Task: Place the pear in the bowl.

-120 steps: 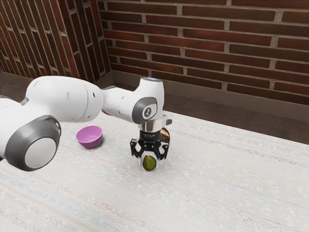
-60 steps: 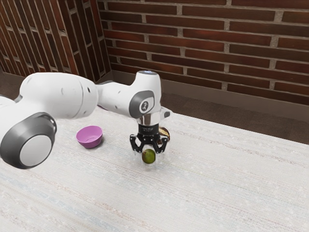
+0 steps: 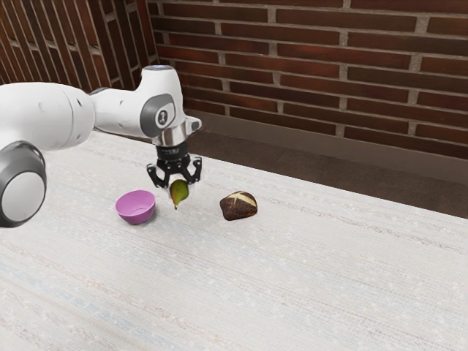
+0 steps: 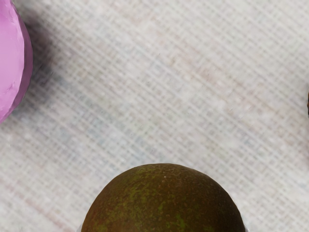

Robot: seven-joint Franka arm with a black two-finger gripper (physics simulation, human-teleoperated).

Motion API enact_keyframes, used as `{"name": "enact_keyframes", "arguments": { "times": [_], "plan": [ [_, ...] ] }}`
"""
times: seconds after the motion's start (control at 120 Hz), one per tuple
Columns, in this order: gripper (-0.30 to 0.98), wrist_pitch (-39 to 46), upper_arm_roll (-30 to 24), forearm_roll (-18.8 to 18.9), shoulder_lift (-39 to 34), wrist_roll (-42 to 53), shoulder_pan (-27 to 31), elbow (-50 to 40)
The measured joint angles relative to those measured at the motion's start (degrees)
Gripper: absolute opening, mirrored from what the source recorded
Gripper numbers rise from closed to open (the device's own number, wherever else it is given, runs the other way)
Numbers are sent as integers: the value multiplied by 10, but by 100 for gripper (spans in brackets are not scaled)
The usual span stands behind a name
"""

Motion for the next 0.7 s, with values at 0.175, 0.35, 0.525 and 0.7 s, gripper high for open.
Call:
{"name": "enact_keyframes", "arguments": {
  "times": [0.175, 0.35, 0.525, 0.7],
  "plan": [
    [22, 0, -1, 2, 3, 1, 75, 0],
    [23, -2, -13, 2, 18, 3, 102, -10],
    [41, -2, -22, -2, 25, 7, 116, -10],
    [55, -5, -22, -4, 10, 13, 123, -11]
  ]
}}
